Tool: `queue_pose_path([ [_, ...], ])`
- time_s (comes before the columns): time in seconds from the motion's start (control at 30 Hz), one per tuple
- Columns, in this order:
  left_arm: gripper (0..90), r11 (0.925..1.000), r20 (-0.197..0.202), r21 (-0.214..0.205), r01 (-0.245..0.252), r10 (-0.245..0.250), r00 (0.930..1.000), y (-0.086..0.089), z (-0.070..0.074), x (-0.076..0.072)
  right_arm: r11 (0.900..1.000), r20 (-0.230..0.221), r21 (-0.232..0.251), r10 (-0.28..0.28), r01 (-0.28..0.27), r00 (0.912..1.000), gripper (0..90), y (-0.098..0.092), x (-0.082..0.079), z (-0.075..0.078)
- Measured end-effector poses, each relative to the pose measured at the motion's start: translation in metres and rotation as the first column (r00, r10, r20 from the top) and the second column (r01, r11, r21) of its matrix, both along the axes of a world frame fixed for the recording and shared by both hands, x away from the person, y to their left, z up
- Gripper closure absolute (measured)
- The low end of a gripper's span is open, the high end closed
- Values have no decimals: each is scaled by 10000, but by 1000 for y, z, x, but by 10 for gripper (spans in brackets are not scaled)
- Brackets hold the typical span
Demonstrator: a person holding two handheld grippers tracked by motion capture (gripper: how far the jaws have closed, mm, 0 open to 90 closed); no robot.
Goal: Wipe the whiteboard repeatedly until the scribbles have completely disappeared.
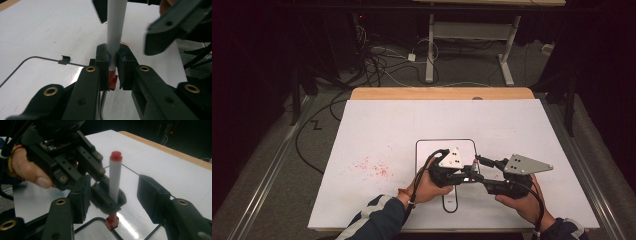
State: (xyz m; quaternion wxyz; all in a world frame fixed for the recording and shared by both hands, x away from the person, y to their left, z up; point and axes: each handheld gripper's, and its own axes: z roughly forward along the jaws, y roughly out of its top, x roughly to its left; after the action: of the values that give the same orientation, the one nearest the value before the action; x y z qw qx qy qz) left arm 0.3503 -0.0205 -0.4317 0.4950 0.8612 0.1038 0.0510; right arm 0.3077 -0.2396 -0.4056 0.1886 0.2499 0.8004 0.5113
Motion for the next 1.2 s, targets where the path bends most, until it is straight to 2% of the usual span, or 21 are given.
queue_pose_path([
  [0.07,787,9999,7,79,124,-124,9999,-3,-1,-2,10000,-96,37,-12,12,10000,491,0,1,-1],
  [0.17,787,9997,-83,65,217,-216,9997,-5,-3,-4,10000,-105,81,-21,21,9999,579,-1,1,-1],
  [0.3,785,9996,-98,-25,279,-280,9996,-6,-4,-5,9995,-76,114,283,-282,9996,802,0,-1,0],
  [0.33,776,9998,-16,40,182,-182,9998,-6,-4,-6,9996,-46,71,271,-270,9996,807,0,-1,0],
  [0.43,566,9984,217,145,-551,548,9983,2,-1,-9,9996,-7,165,241,-241,9997,808,-2,-3,3],
  [0.47,486,9965,408,363,-759,744,9964,9,2,-11,9999,38,127,24,-25,10000,808,-4,-4,5],
  [0.5,425,9928,819,550,-1065,1018,9914,18,6,-15,9998,29,192,-66,65,10000,809,-7,-4,7],
  [0.57,299,9811,1535,486,-1873,1780,9720,42,13,-23,9991,-42,252,-347,348,9994,809,-14,-5,10],
  [0.63,268,9731,1752,184,-2295,2229,9590,67,16,-29,9986,-131,183,-503,505,9987,809,-20,-3,11],
  [0.7,263,9531,2192,-285,-3015,3002,9284,99,16,-36,9967,-393,86,-809,813,9959,809,-23,0,10],
  [0.73,260,9500,2265,-459,-3089,3110,9230,112,14,-36,9963,-607,111,-848,856,9945,809,-25,3,9],
  [0.77,258,9390,2180,-363,-3421,3415,9143,125,12,-37,9948,-718,1,-1019,1022,9922,809,-26,5,9],
  [0.8,246,9431,2287,-375,-3304,3299,9159,135,8,-34,9935,-894,-30,-1135,1137,9895,808,-26,7,8],
  [0.83,242,9018,2189,-237,-4315,4259,8779,148,5,-38,9939,-1151,-44,-1100,1102,9873,808,-27,10,7],
  [0.87,242,8901,2121,-167,-4555,4483,8684,159,1,-37,9929,-1390,-113,-1189,1185,9831,808,-26,13,6],
  [0.9,238,8802,2008,96,-4745,4632,8632,168,-2,-36,9917,-1505,-79,-1279,1282,9803,808,-26,15,5],
  [0.97,200,8460,2008,355,-5319,5154,8331,182,-10,-37,9921,-1954,-128,-1247,1246,9728,808,-26,22,2],
  [1.03,212,8357,1680,589,-5460,5308,8307,193,-17,-40,9901,-2113,-100,-1389,1400,9675,808,-25,29,1],
  [1.07,210,8245,1800,725,-5612,5427,8204,196,-20,-42,9902,-2328,-70,-1372,1395,9628,808,-24,33,0],
  [1.13,211,8169,1548,614,-5736,5599,8140,202,-23,-48,9887,-2488,-107,-1473,1494,9573,808,-20,41,-2],
  [1.2,213,8059,1470,577,-5892,5769,8035,206,-26,-53,9899,-2721,-2,-1363,1416,9526,809,-16,50,-5],
])
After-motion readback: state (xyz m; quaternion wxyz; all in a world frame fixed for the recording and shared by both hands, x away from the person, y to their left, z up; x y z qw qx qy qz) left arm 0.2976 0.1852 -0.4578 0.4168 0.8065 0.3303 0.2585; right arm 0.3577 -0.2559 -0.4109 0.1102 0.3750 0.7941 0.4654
